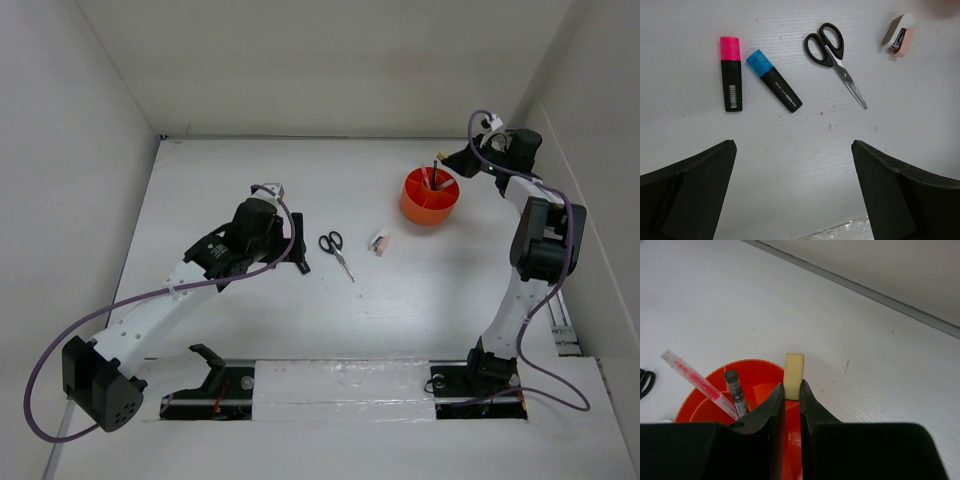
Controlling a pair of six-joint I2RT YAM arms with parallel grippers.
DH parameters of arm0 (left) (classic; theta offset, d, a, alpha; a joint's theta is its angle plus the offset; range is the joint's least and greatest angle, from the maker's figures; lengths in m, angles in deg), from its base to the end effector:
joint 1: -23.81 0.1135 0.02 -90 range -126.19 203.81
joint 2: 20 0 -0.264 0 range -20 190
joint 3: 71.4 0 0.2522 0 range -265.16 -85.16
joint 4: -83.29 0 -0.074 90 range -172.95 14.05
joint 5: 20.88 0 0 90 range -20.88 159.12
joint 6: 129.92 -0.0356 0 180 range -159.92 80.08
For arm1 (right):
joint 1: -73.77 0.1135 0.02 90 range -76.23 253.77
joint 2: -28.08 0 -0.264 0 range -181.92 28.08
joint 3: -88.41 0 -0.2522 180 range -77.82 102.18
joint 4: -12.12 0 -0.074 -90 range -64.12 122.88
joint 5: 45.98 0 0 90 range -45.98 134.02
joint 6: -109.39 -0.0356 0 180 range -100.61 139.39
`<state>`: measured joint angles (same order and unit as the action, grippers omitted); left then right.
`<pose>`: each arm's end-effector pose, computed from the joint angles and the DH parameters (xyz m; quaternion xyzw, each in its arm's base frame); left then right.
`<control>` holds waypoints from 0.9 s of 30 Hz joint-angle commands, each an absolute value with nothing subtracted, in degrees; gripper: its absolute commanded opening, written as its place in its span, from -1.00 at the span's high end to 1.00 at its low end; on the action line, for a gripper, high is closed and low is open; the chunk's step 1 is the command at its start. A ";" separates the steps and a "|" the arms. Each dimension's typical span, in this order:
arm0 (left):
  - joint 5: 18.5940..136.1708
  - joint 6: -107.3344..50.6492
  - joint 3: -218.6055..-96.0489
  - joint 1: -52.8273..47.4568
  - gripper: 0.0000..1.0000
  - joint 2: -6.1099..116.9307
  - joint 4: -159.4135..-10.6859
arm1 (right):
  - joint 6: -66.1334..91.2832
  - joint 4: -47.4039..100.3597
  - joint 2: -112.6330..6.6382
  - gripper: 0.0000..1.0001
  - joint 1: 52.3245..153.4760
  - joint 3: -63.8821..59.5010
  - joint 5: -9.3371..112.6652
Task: Sort the stationery into containers
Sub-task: Place the stationery in the storage box.
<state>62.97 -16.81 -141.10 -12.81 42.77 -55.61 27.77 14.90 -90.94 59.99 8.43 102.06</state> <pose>0.1950 -0.1401 0.3172 0.0788 0.8792 -0.1917 0.4290 0.4663 -0.0833 0.2278 -0.2376 0.7360 0.2999 0.5584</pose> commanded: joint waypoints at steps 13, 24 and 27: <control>64.64 -17.42 -140.79 -12.84 -1.00 42.67 -57.46 | 21.50 6.90 -93.03 1.00 57.43 8.57 110.91; 65.17 -17.95 -140.79 -12.84 -1.00 43.20 -57.46 | 21.50 9.80 -95.31 1.00 57.95 10.68 109.50; 65.17 -17.95 -140.79 -12.84 -1.00 43.20 -57.46 | 21.50 10.50 -95.32 1.00 58.48 11.38 110.20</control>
